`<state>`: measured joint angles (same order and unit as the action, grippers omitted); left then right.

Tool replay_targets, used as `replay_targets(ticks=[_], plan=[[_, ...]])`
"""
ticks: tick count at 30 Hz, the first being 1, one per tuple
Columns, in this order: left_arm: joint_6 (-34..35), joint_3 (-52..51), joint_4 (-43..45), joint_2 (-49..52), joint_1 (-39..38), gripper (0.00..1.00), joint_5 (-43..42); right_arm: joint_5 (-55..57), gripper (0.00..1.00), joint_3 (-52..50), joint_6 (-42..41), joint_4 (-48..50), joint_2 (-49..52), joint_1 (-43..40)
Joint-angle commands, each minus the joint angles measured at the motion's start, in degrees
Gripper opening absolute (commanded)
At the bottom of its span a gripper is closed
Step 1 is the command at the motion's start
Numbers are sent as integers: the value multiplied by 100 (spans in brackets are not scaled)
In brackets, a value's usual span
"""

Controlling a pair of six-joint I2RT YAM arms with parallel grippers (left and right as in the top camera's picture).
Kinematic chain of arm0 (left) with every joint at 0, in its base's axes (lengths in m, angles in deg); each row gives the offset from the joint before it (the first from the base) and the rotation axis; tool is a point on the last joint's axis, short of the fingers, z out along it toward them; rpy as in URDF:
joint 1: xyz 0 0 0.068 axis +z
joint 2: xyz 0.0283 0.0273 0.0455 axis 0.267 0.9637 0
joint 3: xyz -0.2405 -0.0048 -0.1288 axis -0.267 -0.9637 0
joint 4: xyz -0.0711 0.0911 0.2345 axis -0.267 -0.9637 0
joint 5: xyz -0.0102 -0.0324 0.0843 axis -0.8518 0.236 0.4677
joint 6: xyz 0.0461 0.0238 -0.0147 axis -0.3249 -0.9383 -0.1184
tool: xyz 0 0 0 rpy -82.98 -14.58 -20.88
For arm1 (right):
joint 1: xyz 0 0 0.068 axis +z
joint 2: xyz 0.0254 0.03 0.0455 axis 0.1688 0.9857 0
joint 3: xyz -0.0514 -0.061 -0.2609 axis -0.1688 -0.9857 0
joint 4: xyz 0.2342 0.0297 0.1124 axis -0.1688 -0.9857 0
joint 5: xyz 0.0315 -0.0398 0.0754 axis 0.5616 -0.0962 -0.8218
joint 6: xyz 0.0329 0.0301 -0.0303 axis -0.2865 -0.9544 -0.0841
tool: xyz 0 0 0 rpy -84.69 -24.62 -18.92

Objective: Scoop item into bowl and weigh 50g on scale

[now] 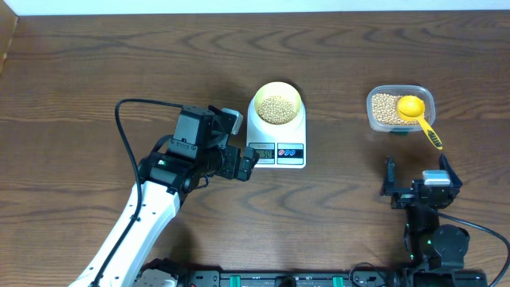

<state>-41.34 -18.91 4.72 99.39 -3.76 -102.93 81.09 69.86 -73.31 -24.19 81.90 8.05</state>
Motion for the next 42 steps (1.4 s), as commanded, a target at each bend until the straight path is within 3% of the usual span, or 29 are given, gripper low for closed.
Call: replay_targets(ticks=[1,42], plan=[[-15,9,7,17,-9,100,57,-22,99,-103,61,57,-39,17],[-15,9,7,17,-9,100,57,7,99,-103,61,-219,-37,26]])
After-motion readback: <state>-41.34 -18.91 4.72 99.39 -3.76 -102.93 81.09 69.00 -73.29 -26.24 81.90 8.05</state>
